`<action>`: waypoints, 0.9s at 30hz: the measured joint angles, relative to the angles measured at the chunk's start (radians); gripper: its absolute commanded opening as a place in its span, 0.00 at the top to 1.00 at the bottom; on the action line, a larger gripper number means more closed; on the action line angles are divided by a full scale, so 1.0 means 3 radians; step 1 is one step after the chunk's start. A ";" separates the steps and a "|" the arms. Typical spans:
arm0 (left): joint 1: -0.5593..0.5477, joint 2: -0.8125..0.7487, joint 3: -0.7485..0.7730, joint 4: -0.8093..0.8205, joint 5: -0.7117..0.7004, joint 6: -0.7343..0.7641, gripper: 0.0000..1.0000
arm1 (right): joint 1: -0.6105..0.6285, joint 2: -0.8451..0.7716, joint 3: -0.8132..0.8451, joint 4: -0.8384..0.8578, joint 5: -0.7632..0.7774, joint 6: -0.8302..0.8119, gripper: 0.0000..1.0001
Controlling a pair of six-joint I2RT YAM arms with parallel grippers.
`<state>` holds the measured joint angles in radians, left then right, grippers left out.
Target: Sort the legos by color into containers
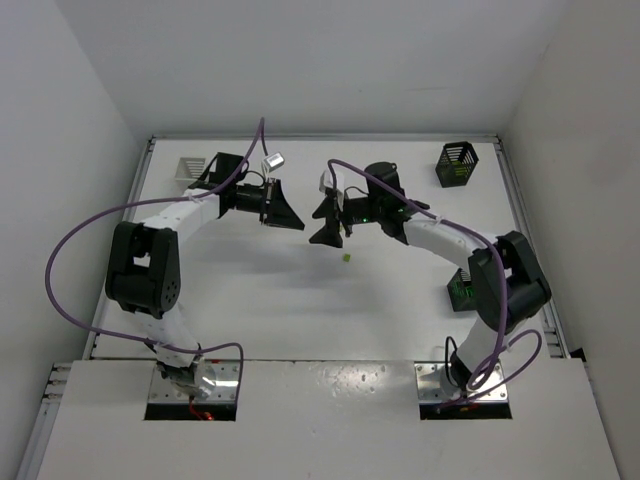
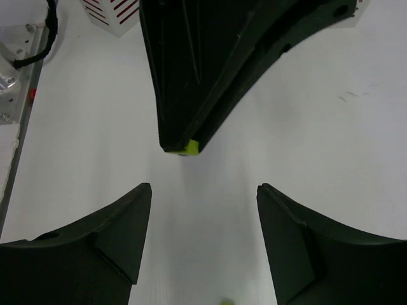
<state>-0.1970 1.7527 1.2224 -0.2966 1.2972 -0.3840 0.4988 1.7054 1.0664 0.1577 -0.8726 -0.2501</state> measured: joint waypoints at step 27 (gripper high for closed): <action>0.0013 0.0000 -0.0001 0.0020 -0.0163 -0.0137 0.88 | 0.0253 -0.0001 0.0175 0.0031 0.0230 -0.0134 0.97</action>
<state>-0.1932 1.7527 1.2221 -0.2905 1.2484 -0.4252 0.5747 1.7050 1.1191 0.1669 -0.8036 -0.2901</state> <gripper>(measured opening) 0.171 0.065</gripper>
